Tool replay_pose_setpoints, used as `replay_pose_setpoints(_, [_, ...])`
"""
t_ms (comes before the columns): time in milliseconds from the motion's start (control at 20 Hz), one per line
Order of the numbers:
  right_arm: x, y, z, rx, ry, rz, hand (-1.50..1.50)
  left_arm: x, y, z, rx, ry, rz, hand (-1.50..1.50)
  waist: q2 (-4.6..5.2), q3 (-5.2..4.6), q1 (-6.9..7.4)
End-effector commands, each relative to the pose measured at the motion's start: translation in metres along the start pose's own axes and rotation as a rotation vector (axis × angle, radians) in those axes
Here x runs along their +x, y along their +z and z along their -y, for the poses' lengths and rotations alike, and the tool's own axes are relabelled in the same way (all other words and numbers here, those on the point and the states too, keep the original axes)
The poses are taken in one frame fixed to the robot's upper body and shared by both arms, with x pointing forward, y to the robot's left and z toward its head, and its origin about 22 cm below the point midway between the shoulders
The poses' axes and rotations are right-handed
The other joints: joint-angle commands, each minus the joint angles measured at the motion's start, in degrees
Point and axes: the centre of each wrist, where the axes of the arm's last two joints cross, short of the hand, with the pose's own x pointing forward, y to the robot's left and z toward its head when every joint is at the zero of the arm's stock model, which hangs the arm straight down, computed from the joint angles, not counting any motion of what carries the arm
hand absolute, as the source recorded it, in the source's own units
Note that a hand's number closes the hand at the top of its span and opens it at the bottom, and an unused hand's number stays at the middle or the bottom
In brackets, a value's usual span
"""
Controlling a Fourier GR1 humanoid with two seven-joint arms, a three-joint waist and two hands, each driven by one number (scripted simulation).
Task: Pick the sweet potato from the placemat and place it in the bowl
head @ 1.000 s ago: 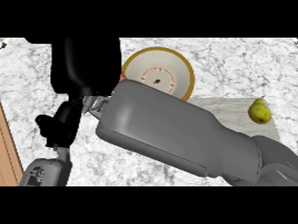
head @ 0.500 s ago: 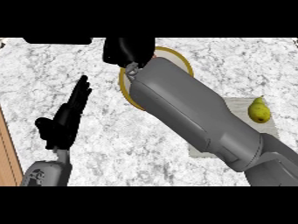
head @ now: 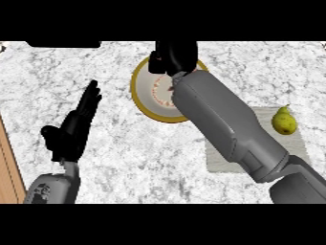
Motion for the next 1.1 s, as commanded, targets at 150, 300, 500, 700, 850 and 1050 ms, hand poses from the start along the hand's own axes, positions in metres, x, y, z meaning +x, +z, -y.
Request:
replay_pose_setpoints(150, [-0.051,-0.002,-0.018,0.195,-0.164,-0.058,-1.5,-0.001,-0.006,0.006,-0.001,0.006,0.003,0.0,0.21,0.03,0.0])
replay_pose_setpoints(300, [-0.055,0.002,-0.029,0.252,-0.221,-0.028,-1.5,-0.01,0.006,0.004,-0.008,-0.018,0.006,0.0,0.2,0.03,0.57])
replay_pose_setpoints(500, [-0.066,-0.008,-0.017,0.16,-0.366,0.051,-1.5,0.005,-0.009,-0.01,-0.002,-0.014,0.009,0.0,0.28,0.05,0.46])
replay_pose_setpoints(700, [-0.069,-0.007,-0.007,0.007,-0.476,0.102,-1.5,0.007,0.001,-0.005,0.014,-0.008,0.014,0.0,-0.25,0.06,-0.27])
replay_pose_setpoints(850, [-0.055,-0.012,0.01,-0.04,-0.523,0.106,-1.5,-0.01,-0.003,0.005,0.018,0.004,-0.006,0.0,-0.41,0.01,-1.18])
replay_pose_setpoints(1050, [-0.093,-0.02,0.03,-0.027,-0.625,0.032,-1.5,-0.008,0.004,-0.006,0.012,0.024,-0.006,0.0,-0.41,0.02,-1.15])
